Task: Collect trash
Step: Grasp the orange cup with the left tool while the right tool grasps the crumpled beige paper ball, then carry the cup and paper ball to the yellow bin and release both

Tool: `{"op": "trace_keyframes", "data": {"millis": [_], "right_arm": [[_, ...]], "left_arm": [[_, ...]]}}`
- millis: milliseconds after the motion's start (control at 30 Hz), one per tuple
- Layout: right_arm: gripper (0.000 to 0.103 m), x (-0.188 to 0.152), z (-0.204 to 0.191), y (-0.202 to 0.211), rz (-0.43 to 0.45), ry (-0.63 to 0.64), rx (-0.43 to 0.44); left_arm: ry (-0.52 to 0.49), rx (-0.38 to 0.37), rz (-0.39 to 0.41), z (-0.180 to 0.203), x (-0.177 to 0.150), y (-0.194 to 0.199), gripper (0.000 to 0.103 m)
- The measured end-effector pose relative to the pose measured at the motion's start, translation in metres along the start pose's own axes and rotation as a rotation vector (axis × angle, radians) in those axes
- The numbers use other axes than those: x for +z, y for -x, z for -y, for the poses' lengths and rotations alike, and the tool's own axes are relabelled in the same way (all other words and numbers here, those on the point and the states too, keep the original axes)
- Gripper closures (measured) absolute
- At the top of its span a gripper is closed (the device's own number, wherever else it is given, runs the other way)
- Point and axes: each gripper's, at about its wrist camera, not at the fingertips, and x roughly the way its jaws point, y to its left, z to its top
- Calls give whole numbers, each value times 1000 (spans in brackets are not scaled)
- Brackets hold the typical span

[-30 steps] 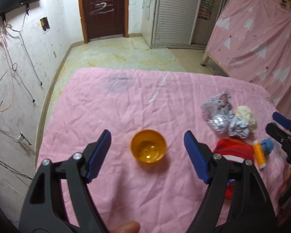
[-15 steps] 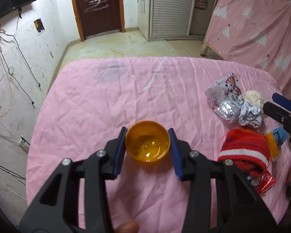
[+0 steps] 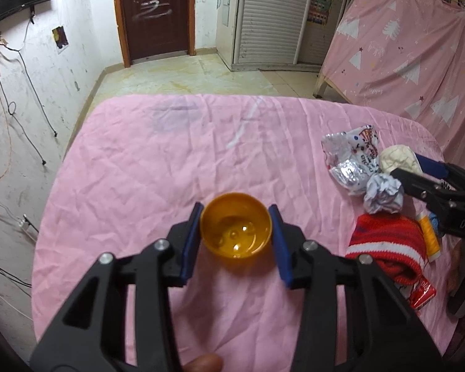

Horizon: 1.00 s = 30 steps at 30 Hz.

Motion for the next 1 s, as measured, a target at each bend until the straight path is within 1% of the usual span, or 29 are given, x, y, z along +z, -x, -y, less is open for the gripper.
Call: {"op": "trace_keyframes", "data": {"millis": [33, 67, 100, 133, 167, 333, 500, 733, 867, 1000], "right_arm": [[29, 0, -1, -1, -8, 3, 13], [37, 0, -3, -2, -10, 4, 20], [52, 0, -3, -2, -12, 4, 44], [60, 1, -4, -2, -15, 5, 46], [65, 1, -6, -2, -15, 12, 40], [66, -1, -10, 4, 7, 19, 20], [65, -1, -2, 22, 64, -9, -7], [65, -9, 14, 60, 146, -41, -23], [65, -15, 27, 79, 180, -61, -33], [65, -23, 39, 96, 212, -90, -39]], "left_arm": [[1, -3, 1, -1, 0, 0, 63], [0, -5, 2, -3, -1, 0, 63], [-1, -8, 4, -3, -1, 0, 63], [-1, -10, 4, -4, -1, 0, 63], [-1, -13, 5, -5, -1, 0, 63], [-3, -29, 14, -4, -1, 2, 63], [-18, -38, 61, -1, 0, 10, 63], [-47, -76, 165, 10, -2, 39, 63], [-59, -80, 186, 21, -2, 53, 63], [-88, -86, 210, 41, -1, 70, 63]]}}
